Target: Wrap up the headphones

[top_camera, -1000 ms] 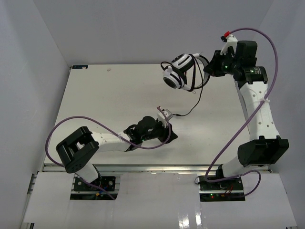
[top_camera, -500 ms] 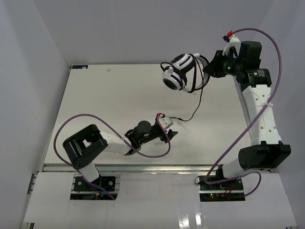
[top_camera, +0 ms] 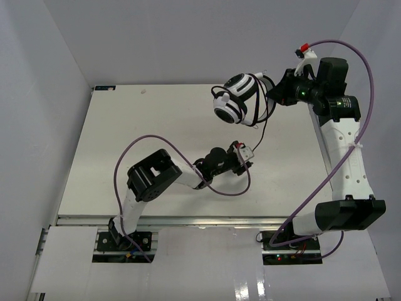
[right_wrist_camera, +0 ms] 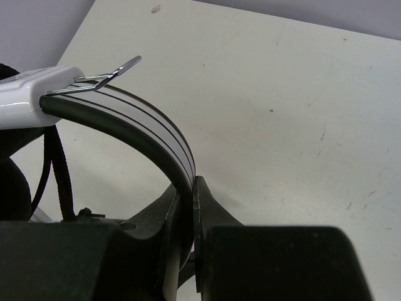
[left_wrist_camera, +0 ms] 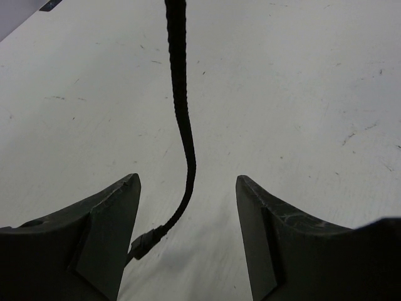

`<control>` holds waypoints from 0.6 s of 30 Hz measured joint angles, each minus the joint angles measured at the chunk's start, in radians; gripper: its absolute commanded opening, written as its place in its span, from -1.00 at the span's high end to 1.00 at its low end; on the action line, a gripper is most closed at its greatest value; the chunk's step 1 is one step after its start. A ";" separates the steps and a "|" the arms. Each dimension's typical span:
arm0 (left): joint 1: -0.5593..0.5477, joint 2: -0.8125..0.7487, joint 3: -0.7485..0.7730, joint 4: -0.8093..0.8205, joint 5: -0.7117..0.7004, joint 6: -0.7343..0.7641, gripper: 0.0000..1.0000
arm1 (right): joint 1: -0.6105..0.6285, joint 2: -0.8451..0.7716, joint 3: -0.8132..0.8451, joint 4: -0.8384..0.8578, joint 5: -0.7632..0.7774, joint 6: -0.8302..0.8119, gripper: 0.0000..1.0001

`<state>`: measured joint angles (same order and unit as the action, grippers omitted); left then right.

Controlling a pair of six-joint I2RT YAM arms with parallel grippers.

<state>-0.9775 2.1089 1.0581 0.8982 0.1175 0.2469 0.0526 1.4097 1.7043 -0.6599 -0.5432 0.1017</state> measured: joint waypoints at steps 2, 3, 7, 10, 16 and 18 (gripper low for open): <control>0.000 0.029 0.048 -0.023 0.007 0.003 -0.15 | 0.000 -0.004 -0.001 0.004 -0.006 0.002 0.85; 0.000 0.042 0.070 -0.030 0.011 0.004 0.00 | 0.000 -0.004 -0.001 0.006 -0.008 0.002 0.85; 0.000 0.076 0.141 -0.042 0.018 -0.016 0.92 | 0.000 -0.011 -0.017 0.014 -0.012 0.005 0.85; 0.000 0.076 0.142 -0.042 0.033 -0.027 1.00 | 0.000 -0.013 -0.026 0.015 -0.012 0.004 0.85; -0.005 -0.001 -0.039 0.031 0.068 -0.073 1.00 | 0.000 -0.014 -0.033 0.013 0.018 0.001 0.85; -0.014 -0.059 -0.115 0.042 0.084 -0.081 1.00 | 0.000 -0.014 -0.033 0.012 0.043 -0.001 0.85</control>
<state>-0.9914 2.0494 0.9426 0.9405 0.2014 0.1663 0.0525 1.3956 1.6718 -0.6479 -0.5004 0.1007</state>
